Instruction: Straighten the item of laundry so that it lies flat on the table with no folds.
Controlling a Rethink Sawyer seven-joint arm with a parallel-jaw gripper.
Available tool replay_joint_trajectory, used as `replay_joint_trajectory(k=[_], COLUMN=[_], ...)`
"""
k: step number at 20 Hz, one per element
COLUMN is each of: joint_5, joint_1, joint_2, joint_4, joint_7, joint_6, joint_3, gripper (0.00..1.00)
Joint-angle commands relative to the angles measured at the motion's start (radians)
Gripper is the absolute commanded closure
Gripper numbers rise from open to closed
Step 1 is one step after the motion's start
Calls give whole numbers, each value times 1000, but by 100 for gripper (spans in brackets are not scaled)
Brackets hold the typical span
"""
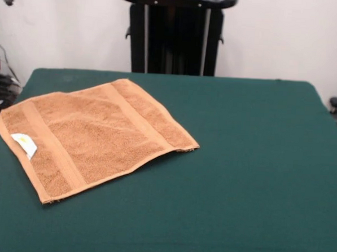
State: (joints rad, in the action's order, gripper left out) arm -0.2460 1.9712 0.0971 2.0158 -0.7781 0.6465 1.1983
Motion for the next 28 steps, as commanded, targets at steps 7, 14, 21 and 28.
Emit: replay_joint_trajectory(k=[7, 14, 21, 28], joint_5=[111, 126, 167, 148], joint_1=[-278, -417, -611, -856], joint_2=[147, 367, 582, 718], joint_4=[199, 365, 462, 491], joint_7=[-414, -563, -711, -727], joint_6=[-235, -487, -741, -808], joint_3=[93, 167, 141, -65], gripper=[0, 0, 0, 0])
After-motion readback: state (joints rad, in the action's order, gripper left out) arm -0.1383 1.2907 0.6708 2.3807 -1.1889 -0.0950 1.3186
